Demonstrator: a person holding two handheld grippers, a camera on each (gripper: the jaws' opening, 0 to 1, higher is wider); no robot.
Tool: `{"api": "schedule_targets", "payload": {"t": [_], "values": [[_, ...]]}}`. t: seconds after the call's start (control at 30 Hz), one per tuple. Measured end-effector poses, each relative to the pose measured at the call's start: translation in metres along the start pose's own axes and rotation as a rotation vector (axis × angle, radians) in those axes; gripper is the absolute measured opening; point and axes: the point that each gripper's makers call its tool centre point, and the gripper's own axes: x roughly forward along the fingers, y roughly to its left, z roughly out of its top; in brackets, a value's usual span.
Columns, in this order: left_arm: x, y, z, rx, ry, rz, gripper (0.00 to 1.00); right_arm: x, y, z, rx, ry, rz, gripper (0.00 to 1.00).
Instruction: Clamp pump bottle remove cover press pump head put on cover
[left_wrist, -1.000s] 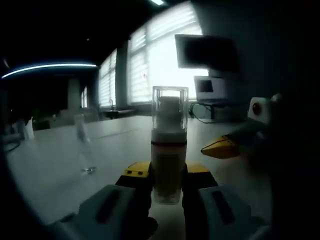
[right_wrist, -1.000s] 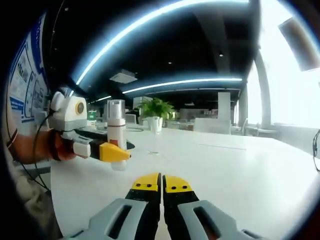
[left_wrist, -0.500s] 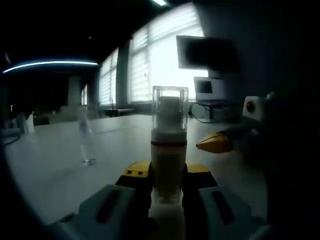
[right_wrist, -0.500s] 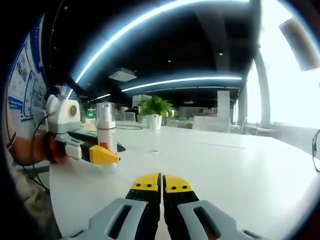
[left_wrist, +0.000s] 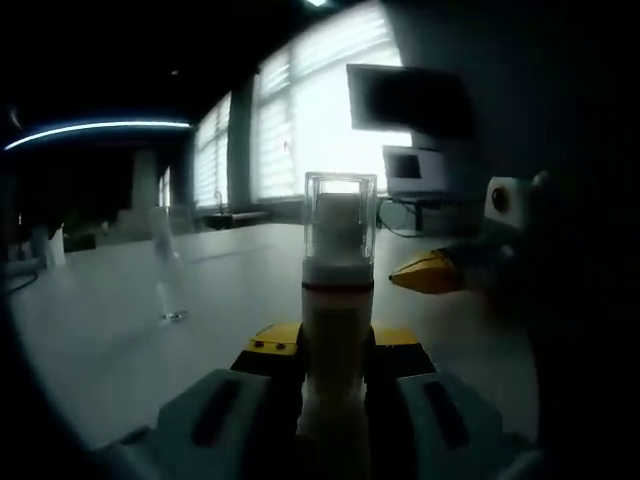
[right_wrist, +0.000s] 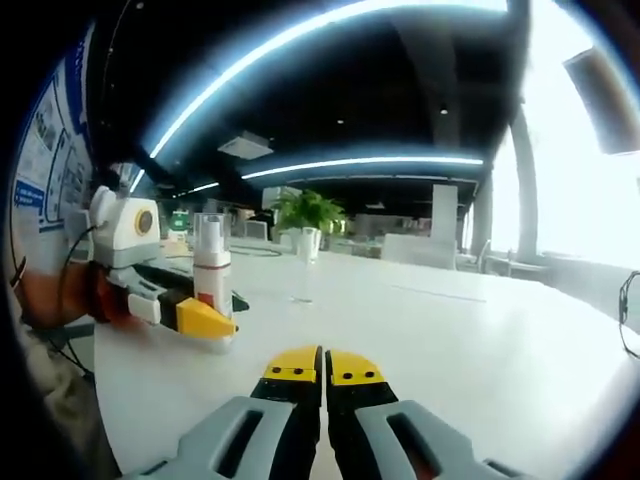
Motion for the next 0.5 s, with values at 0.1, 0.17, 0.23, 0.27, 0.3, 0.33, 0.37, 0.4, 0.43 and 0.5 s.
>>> {"api": "schedule_targets", "payload": {"t": [0.1,0.17,0.23,0.27,0.3,0.33,0.37,0.4,0.43,0.5], "values": [[0.001,0.001,0.0,-0.013,0.0,0.001,0.13,-0.001,0.001,0.001,0.006,0.0,-0.002,0.0],[0.001,0.002,0.0,-0.027,-0.001,0.0,0.13,-0.001,0.004,0.001,0.011,0.005,0.015,0.0],[0.001,0.002,-0.001,-0.038,0.0,-0.001,0.13,0.0,0.006,0.003,0.0,0.005,0.014,0.0],[0.001,0.003,-0.001,-0.043,0.0,-0.002,0.13,0.0,0.007,0.004,-0.001,0.007,0.016,0.0],[0.002,0.003,-0.001,-0.048,0.0,-0.003,0.13,0.0,0.008,0.004,0.003,0.008,0.018,0.0],[0.001,0.001,-0.001,-0.053,0.0,-0.003,0.13,0.0,0.009,0.005,0.006,0.008,0.016,0.0],[0.001,0.001,-0.001,-0.056,0.0,-0.004,0.13,0.0,0.009,0.006,0.01,0.007,0.014,0.0],[0.002,0.002,-0.001,-0.06,0.0,-0.005,0.13,0.0,0.009,0.008,0.014,0.007,0.014,0.0],[0.002,0.003,-0.001,-0.064,-0.001,-0.005,0.13,0.0,0.01,0.01,0.018,0.008,0.017,0.0],[0.002,0.004,-0.001,-0.078,-0.002,-0.007,0.13,-0.001,0.016,0.017,0.025,-0.005,0.033,0.01]]}}
